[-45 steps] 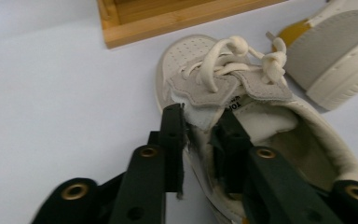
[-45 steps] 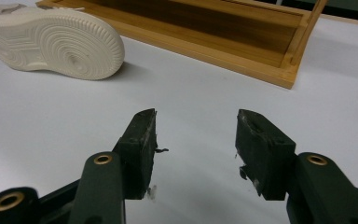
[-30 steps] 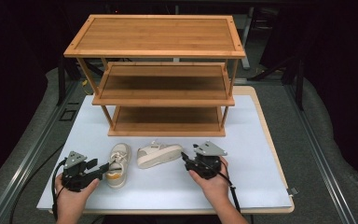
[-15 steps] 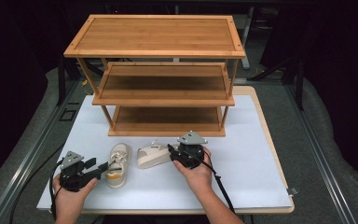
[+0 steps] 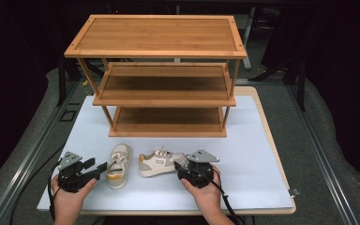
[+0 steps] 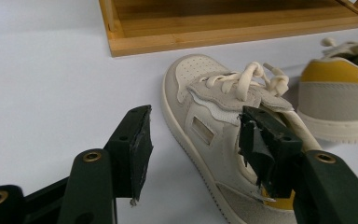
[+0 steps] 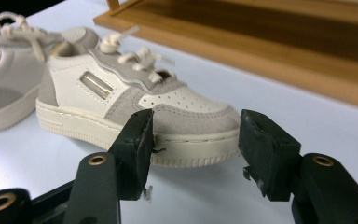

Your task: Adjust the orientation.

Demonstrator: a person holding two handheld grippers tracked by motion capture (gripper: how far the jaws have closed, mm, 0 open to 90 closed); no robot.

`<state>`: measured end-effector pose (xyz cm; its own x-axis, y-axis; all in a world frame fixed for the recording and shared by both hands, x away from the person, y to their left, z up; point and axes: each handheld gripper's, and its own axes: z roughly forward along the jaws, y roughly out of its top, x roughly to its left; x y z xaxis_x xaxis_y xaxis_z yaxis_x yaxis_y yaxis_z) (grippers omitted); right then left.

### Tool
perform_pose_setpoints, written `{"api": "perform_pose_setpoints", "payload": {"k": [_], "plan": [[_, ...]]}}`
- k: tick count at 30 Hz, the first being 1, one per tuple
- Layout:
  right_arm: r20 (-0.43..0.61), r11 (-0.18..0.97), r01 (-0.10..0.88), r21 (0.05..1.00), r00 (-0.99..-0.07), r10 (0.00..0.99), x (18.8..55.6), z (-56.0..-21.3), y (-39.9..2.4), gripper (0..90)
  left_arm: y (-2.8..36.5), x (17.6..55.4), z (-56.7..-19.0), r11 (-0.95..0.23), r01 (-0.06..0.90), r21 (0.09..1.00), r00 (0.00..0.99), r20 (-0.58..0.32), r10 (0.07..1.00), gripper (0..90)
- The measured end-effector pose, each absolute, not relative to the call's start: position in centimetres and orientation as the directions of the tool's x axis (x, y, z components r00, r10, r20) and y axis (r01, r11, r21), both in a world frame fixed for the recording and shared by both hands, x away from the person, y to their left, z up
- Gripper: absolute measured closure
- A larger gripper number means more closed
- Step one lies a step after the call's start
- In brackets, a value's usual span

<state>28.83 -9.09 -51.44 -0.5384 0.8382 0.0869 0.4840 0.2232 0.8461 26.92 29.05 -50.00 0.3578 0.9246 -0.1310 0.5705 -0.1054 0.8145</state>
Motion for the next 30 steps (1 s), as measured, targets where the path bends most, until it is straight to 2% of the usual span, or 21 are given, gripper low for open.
{"api": "perform_pose_setpoints", "payload": {"k": [2, 5, 6, 7, 9, 11, 13, 14, 16, 17, 19, 25, 30], "plan": [[0.090, 0.224, 0.507, 0.832, -0.522, 0.848, 28.2, -52.1, -9.3, 46.0, 29.0, 26.9, -50.0, -0.110, 0.569, 0.815, 0.364, -0.129, 0.923, 43.7], [0.146, 0.206, 0.535, 0.820, -0.542, 0.828, 28.2, -53.0, -9.6, 48.2, 28.9, 26.9, -50.0, -0.115, 0.572, 0.812, 0.366, -0.128, 0.922, 43.7], [0.094, 0.220, 0.543, 0.811, -0.491, 0.866, 28.4, -53.3, -9.6, 47.0, 28.9, 26.9, -50.0, -0.114, 0.574, 0.811, 0.366, -0.130, 0.922, 43.7], [0.094, 0.220, 0.543, 0.811, -0.491, 0.866, 28.4, -53.3, -9.6, 47.0, 28.8, 26.9, -50.1, -0.114, 0.573, 0.811, 0.368, -0.131, 0.921, 43.7], [0.157, 0.165, 0.571, 0.804, -0.471, 0.868, 29.8, -53.5, -10.1, 43.7, 28.8, 27.0, -50.1, -0.117, 0.573, 0.811, 0.370, -0.129, 0.920, 43.7], [0.159, 0.159, 0.574, 0.803, -0.464, 0.872, 30.0, -53.4, -10.1, 43.8, 28.7, 27.0, -50.1, -0.118, 0.575, 0.810, 0.372, -0.129, 0.919, 43.7], [0.138, 0.174, 0.550, 0.817, -0.479, 0.867, 30.0, -53.1, -9.9, 45.4, 28.7, 27.0, -50.1, -0.121, 0.575, 0.809, 0.374, -0.129, 0.918, 43.7], [0.113, 0.182, 0.545, 0.818, -0.463, 0.879, 29.7, -52.9, -9.6, 44.5, 28.7, 27.0, -50.2, -0.120, 0.575, 0.809, 0.375, -0.131, 0.918, 43.7], [0.106, 0.194, 0.492, 0.849, -0.518, 0.849, 28.9, -52.6, -8.9, 41.9, 28.7, 27.1, -50.2, -0.120, 0.578, 0.807, 0.374, -0.131, 0.918, 43.7], [0.062, 0.206, 0.449, 0.869, -0.513, 0.856, 27.9, -51.9, -7.8, 39.0, 28.7, 27.1, -50.3, -0.120, 0.578, 0.807, 0.374, -0.131, 0.918, 43.7], [0.057, 0.209, 0.417, 0.884, -0.543, 0.838, 27.3, -51.2, -6.7, 36.7, 28.7, 27.1, -50.3, -0.126, 0.578, 0.806, 0.378, -0.128, 0.917, 43.7], [0.073, 0.211, 0.412, 0.886, -0.574, 0.815, 27.6, -50.9, -3.9, 30.8, 28.5, 27.1, -50.4, -0.130, 0.584, 0.801, 0.382, -0.130, 0.915, 43.6], [-0.019, 0.290, 0.426, 0.857, -0.536, 0.844, 27.8, -51.8, -2.9, 27.2, 28.3, 27.2, -50.6, -0.133, 0.590, 0.797, 0.392, -0.139, 0.909, 43.6]]}}
